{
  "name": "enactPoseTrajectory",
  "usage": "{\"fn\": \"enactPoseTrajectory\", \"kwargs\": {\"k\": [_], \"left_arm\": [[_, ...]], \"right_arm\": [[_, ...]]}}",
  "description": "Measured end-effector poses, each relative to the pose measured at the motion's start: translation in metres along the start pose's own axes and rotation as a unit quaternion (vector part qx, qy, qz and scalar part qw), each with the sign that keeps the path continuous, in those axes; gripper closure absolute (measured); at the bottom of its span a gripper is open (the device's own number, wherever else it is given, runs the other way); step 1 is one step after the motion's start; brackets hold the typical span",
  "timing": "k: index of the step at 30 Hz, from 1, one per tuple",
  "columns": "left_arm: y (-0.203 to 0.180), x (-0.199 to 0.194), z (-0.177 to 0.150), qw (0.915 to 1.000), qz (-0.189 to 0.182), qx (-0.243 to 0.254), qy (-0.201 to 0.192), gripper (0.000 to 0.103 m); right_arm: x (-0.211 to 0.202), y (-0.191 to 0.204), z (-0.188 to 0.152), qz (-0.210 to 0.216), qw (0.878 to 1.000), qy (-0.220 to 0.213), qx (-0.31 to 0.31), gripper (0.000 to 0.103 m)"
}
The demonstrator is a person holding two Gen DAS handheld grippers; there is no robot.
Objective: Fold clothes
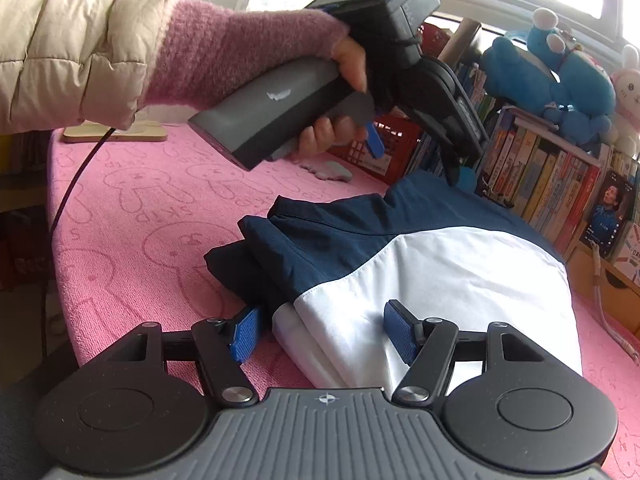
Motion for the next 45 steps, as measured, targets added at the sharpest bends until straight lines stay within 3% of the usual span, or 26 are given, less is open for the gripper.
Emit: {"fn": "enactPoseTrajectory", "kwargs": {"k": [2,5,8,10,11,12,13,15,17,21,25,29,31,33,37,39,41,43,45], "left_arm": [[0.003,0.013,-0.01,0.9977,-0.029,-0.057,0.024,0.02],[0.01,0.022,-0.021,0.9847,-0.081,-0.15,0.035,0.058],[0.016,0.021,-0.019,0.9828,-0.087,-0.161,0.02,0.064],[0.019,0.021,-0.017,0.9842,-0.078,-0.159,0.008,0.051],[0.021,0.023,-0.016,0.9853,-0.067,-0.157,0.006,0.024],[0.021,0.027,-0.015,0.986,-0.062,-0.154,0.006,0.017],[0.02,0.029,-0.015,0.9859,-0.067,-0.153,0.005,0.024],[0.016,0.032,-0.014,0.9864,-0.072,-0.148,0.001,0.093],[0.013,0.029,-0.012,0.9896,-0.062,-0.13,-0.007,0.099],[0.016,0.014,-0.009,0.9941,-0.047,-0.093,-0.03,0.1],[0.038,0.023,-0.022,0.9929,-0.028,-0.114,-0.019,0.099],[0.042,0.037,-0.036,0.9939,-0.015,-0.109,-0.002,0.093],[0.042,0.032,-0.036,0.9937,-0.015,-0.111,-0.004,0.087],[0.046,0.025,-0.036,0.9938,-0.008,-0.111,-0.006,0.073],[0.055,0.01,-0.044,0.9957,0.023,-0.09,-0.006,0.066],[0.061,0.002,-0.051,0.9953,0.063,-0.073,-0.002,0.066],[0.072,-0.009,-0.056,0.9896,0.131,-0.059,-0.003,0.066],[0.072,-0.029,-0.053,0.9838,0.172,-0.043,-0.027,0.066],[0.065,-0.051,-0.047,0.9789,0.194,-0.021,-0.06,0.066]], "right_arm": [[-0.001,0.001,0.0,0.001,1.0,0.0,0.0,0.038],[-0.002,0.003,-0.001,0.002,1.0,-0.001,-0.001,0.038],[-0.002,0.002,0.0,0.004,1.0,-0.001,0.0,0.038],[-0.001,0.002,0.0,0.004,1.0,-0.001,0.001,0.038],[-0.001,0.001,0.0,0.004,1.0,-0.001,0.002,0.038],[-0.001,0.001,0.0,0.004,1.0,-0.001,0.003,0.038],[-0.001,0.001,0.0,0.005,1.0,-0.001,0.004,0.038],[-0.001,0.0,0.0,0.006,1.0,0.0,0.007,0.038],[-0.001,0.0,0.0,0.007,1.0,0.0,0.009,0.038],[0.0,-0.002,0.0,0.011,1.0,0.001,0.018,0.038],[0.001,-0.003,-0.001,0.018,1.0,0.006,0.023,0.038],[-0.002,-0.003,-0.001,0.026,0.999,0.003,0.026,0.037],[-0.011,-0.006,-0.001,0.055,0.997,-0.003,0.05,0.036],[-0.027,-0.016,-0.001,0.104,0.99,-0.008,0.1,0.032],[-0.062,-0.063,-0.001,0.166,0.962,-0.028,0.216,0.029],[-0.079,-0.094,-0.001,0.141,0.958,-0.05,0.244,0.026],[-0.096,-0.12,-0.005,0.079,0.967,-0.072,0.233,0.02],[-0.108,-0.135,-0.014,0.007,0.979,-0.073,0.191,0.018],[-0.107,-0.13,-0.03,-0.048,0.989,-0.046,0.131,0.018]]}}
Point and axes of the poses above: each gripper's, at about its wrist camera, not at the fingertips, and x roughly the way its jaws point, y to its left, z to its top, the point moved 8 cm from there along x, roughly the way its jaws point, and after that the axes turned 7 degrees about x, right-handed, at the moved point
